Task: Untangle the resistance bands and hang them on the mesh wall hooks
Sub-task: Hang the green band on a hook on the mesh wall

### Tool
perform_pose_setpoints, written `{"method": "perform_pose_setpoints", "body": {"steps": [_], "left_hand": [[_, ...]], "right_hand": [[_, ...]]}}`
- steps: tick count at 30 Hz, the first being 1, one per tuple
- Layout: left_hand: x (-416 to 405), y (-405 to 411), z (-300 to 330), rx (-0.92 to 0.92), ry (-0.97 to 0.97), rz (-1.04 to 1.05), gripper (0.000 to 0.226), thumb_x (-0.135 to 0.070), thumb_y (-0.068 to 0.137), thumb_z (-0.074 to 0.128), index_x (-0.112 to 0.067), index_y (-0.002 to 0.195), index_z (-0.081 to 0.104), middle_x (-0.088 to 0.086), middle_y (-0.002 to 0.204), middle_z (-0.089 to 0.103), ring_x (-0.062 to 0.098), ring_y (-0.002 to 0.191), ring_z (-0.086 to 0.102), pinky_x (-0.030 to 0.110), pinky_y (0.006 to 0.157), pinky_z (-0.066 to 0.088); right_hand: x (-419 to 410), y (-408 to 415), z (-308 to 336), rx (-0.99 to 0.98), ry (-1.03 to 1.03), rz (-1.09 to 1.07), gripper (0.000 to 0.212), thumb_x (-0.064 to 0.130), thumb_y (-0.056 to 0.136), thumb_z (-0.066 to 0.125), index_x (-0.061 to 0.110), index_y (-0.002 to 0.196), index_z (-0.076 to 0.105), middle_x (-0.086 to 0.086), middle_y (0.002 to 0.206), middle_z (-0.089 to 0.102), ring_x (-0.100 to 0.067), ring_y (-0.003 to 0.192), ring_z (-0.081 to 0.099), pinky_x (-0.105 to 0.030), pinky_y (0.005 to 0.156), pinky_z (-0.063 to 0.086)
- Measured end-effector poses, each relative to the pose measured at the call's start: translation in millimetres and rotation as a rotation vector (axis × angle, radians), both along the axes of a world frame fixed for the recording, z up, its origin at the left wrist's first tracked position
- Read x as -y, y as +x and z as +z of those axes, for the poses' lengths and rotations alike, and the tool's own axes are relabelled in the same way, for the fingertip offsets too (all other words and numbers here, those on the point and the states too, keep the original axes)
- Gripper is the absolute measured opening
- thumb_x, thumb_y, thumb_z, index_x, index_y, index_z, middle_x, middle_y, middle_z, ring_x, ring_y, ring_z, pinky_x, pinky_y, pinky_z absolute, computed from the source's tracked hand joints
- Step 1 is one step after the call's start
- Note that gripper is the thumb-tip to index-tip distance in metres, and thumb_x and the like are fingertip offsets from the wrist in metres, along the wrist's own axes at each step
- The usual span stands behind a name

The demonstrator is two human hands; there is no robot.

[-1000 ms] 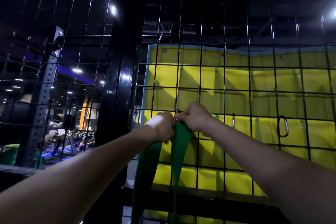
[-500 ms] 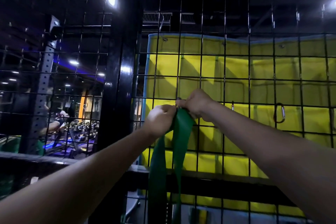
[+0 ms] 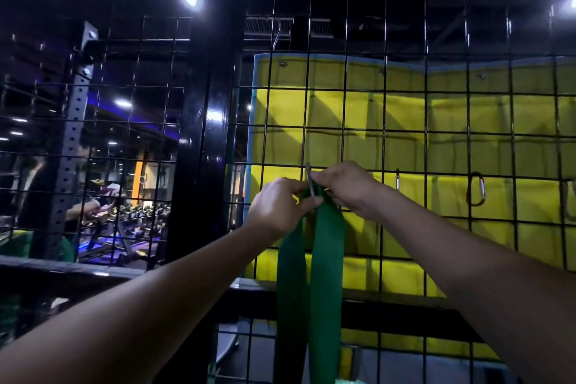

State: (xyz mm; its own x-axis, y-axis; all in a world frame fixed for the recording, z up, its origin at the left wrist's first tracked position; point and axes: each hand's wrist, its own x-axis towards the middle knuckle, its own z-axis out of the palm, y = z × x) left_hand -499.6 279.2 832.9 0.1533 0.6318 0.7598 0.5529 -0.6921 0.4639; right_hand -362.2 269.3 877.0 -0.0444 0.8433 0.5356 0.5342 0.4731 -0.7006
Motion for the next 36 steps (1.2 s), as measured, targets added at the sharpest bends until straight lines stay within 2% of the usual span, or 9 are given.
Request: {"method": "perform_pose_setpoints", "body": {"steps": [5,11,15,19,24,27,29,32,36], "left_hand": [[4,2,-15,0.098,-0.005,-0.018,0.042,-0.024,0.082,0.068,-0.027,0.123,0.058,0.001,0.105,0.062,0.019,0.084,0.068,0.043,0.08,0.057],[11,-2,-22,0.041,0.02,-0.012,0.053,-0.003,0.082,0.06,-0.026,0.129,0.054,0.008,0.112,0.059,0.017,0.087,0.061,0.023,0.067,0.049],[16,-19,-13,-0.087,0.104,0.083,0.049,0.002,0.086,0.051,-0.022,0.128,0.056,0.006,0.11,0.049,0.014,0.089,0.048,0.009,0.063,0.036],[21,-11,-24,-0.043,0.099,0.083,0.048,0.004,0.088,0.047,-0.015,0.131,0.053,0.002,0.1,0.041,0.004,0.073,0.039,-0.004,0.061,0.036],[22,-6,-45,0.01,0.037,0.068,0.063,0.004,0.084,0.05,-0.018,0.142,0.038,0.004,0.12,0.041,0.015,0.101,0.046,-0.004,0.066,0.034],[29,-6,-61,0.034,-0.022,0.052,0.076,0.001,0.081,0.056,-0.025,0.145,0.027,0.014,0.14,0.032,0.028,0.12,0.044,0.018,0.087,0.042],[33,-8,-76,0.015,-0.029,0.066,0.084,0.002,0.077,0.059,-0.027,0.146,0.021,0.014,0.136,0.033,0.028,0.108,0.048,0.031,0.083,0.05],[35,-12,-95,0.0,-0.022,0.098,0.085,0.003,0.075,0.063,-0.02,0.146,0.022,0.013,0.133,0.035,0.019,0.098,0.044,0.022,0.078,0.041],[43,-11,-116,0.082,-0.067,0.105,0.076,-0.006,0.078,0.067,-0.008,0.143,0.026,0.013,0.132,0.041,0.023,0.115,0.046,0.006,0.087,0.028]], "right_hand": [[13,12,-18,0.112,0.153,-0.018,0.023,0.026,0.085,0.066,0.011,0.103,0.071,-0.008,0.104,0.07,-0.02,0.098,0.062,-0.039,0.089,0.049],[19,3,-34,0.273,0.26,-0.144,0.038,0.017,0.081,0.069,0.019,0.118,0.066,-0.004,0.117,0.067,-0.019,0.109,0.059,-0.024,0.089,0.043],[20,-2,-46,0.295,0.27,-0.237,0.045,0.003,0.087,0.055,0.018,0.129,0.057,-0.005,0.128,0.062,-0.023,0.116,0.057,-0.024,0.095,0.041],[26,-6,-50,0.251,0.272,-0.244,0.046,0.002,0.087,0.056,0.02,0.13,0.057,-0.005,0.128,0.062,-0.024,0.115,0.058,-0.026,0.094,0.044],[35,-7,-63,0.17,0.209,-0.186,0.058,0.001,0.08,0.064,0.02,0.133,0.052,-0.005,0.127,0.061,-0.023,0.116,0.057,-0.033,0.097,0.048],[35,-14,-80,0.186,0.201,-0.251,0.061,0.007,0.074,0.07,0.017,0.131,0.05,-0.007,0.124,0.055,-0.025,0.115,0.054,-0.033,0.092,0.049],[37,-15,-92,0.199,0.197,-0.318,0.066,0.013,0.074,0.073,0.017,0.134,0.046,-0.008,0.129,0.047,-0.025,0.12,0.049,-0.033,0.096,0.045],[43,-12,-105,0.181,0.207,-0.313,0.069,0.016,0.08,0.069,0.02,0.141,0.038,-0.008,0.131,0.044,-0.025,0.122,0.046,-0.033,0.1,0.042],[51,-15,-119,0.159,0.156,-0.316,0.064,0.019,0.085,0.063,0.022,0.142,0.035,-0.008,0.129,0.043,-0.027,0.12,0.048,-0.035,0.095,0.046]]}}
